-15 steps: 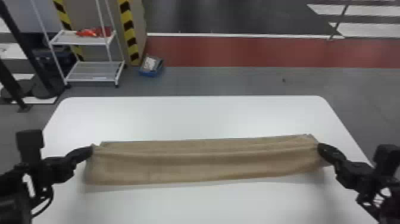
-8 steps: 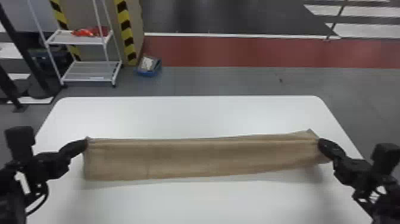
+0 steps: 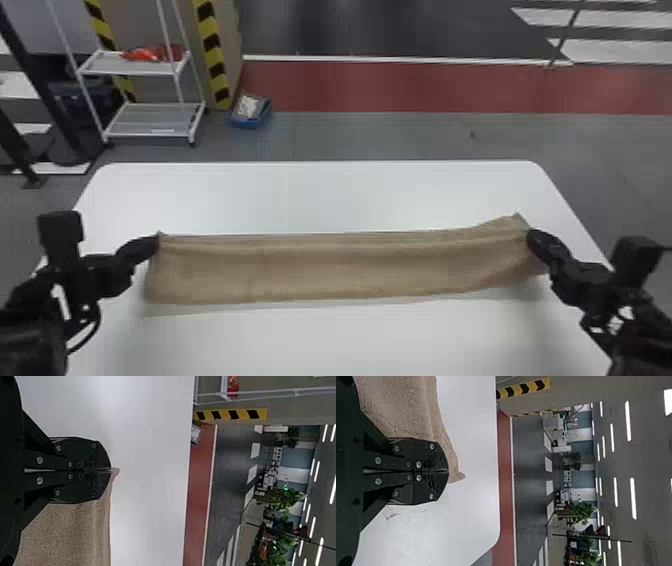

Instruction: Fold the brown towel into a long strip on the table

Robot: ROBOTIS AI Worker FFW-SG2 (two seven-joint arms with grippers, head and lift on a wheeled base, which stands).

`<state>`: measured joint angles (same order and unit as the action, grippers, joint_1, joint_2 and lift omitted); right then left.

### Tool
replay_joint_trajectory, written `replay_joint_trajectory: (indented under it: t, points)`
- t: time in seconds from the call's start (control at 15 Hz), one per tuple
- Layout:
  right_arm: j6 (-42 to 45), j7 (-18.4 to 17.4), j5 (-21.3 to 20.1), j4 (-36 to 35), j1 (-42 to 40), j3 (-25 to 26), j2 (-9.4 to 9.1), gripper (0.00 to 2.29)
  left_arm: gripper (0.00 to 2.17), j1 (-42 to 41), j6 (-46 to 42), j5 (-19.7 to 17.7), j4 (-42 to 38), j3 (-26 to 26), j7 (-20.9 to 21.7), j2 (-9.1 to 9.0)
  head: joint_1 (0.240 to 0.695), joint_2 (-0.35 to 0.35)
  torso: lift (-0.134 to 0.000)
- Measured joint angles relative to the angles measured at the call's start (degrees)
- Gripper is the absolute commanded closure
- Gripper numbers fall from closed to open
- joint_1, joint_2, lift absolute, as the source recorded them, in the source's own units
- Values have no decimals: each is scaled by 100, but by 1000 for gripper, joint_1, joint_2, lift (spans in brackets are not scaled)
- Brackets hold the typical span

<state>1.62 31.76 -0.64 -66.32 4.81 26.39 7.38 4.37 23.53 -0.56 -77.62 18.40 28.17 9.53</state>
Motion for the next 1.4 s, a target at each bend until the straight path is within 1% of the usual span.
replay_joint_trajectory:
  t: [0.27, 0.33, 0.4, 0.47, 0.53, 0.6, 0.67, 0.73, 0.87, 1.0, 1.07, 1.13, 1.2, 1.27, 1.4]
  points:
    - [103, -20, 16, 65, 18, 24, 18, 1656, 1436, 45, -15, 62, 96, -44, -48, 7, 695, -44, -57]
    - [102, -24, 18, 66, 23, 25, 22, 1652, 1369, 46, -9, 70, 97, -44, -54, 9, 695, -44, -57]
    - [58, -60, 3, 70, 36, 15, 25, 1588, 1015, 45, -4, 88, 103, -49, -64, 7, 695, -44, -57]
    - [-17, -122, -15, 80, 52, 1, 26, 1204, 562, 44, -3, 103, 112, -62, -69, 3, 695, -45, -57]
    - [-93, -208, -44, 94, 64, -15, 25, 1129, 218, 36, -1, 124, 122, -85, -69, 1, 695, -48, -57]
    - [-123, -246, -72, 100, 67, -29, 15, 869, 43, 24, 4, 160, 124, -104, -62, 1, 695, -50, -57]
    - [-121, -257, -88, 98, 55, -46, 7, 238, 36, 18, 25, 184, 114, -110, -58, -1, 695, -49, -57]
    - [-106, -303, -97, 59, 26, -64, 2, -1, 36, 5, 62, 199, 77, -104, -57, -3, 695, -48, -57]
    - [-82, -399, -79, -114, -48, -71, -7, 22, 36, -46, 144, 188, -90, -47, -57, -10, 695, -48, -57]
    - [-29, -604, -1, -441, -196, -70, -18, 63, 36, -183, 333, 105, -446, 105, -44, -13, 695, -47, -57]
    - [39, -715, 23, -722, -360, -96, -30, 66, 36, -351, 492, -27, -750, 222, -29, -17, 695, -43, -57]
    - [89, -751, 62, -1040, -564, -111, -57, 66, 36, -582, 676, -239, -1099, 354, -10, -28, 695, -39, -57]
    - [104, -728, 121, -1284, -725, -115, -78, 66, 36, -779, 836, -451, -1362, 464, 2, -47, 695, -35, -57]
    - [107, -597, 216, -1486, -863, -119, -89, 66, 36, -976, 991, -711, -1571, 576, 5, -71, 695, -28, -57]
    - [103, -281, 380, -1612, -959, -150, -96, 66, 39, -1116, 1149, -1062, -1665, 691, 7, -120, 695, -18, -57]
